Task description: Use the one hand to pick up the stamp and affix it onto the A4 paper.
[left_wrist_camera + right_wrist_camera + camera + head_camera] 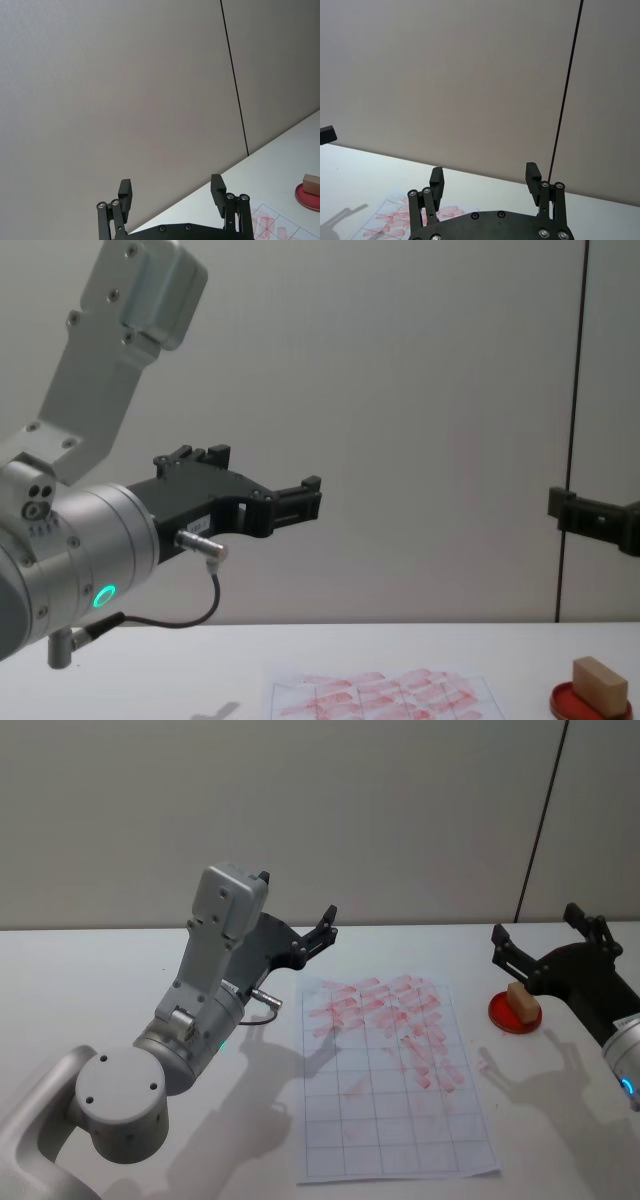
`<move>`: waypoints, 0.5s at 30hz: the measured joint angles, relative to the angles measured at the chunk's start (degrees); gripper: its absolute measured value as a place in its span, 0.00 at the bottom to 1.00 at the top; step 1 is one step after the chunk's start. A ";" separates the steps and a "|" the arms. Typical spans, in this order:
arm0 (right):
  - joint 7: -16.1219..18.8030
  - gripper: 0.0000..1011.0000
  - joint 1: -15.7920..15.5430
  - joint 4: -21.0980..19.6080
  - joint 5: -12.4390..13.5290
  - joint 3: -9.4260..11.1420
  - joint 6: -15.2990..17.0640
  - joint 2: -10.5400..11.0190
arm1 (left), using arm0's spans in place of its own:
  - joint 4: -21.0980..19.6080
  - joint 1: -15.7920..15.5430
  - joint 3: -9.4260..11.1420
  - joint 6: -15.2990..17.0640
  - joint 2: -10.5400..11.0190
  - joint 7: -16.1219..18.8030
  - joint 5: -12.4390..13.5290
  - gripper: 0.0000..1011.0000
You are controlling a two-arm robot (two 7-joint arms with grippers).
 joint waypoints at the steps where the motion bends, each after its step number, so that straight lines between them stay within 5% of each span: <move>1: 0.00 0.99 0.04 0.04 0.01 0.02 0.10 -0.01 | 0.00 0.00 0.00 0.00 0.00 0.00 0.00 0.99; 15: 1.88 0.99 3.92 5.19 0.80 0.82 4.97 -0.78 | 0.00 0.00 0.00 0.00 0.00 0.00 0.00 0.99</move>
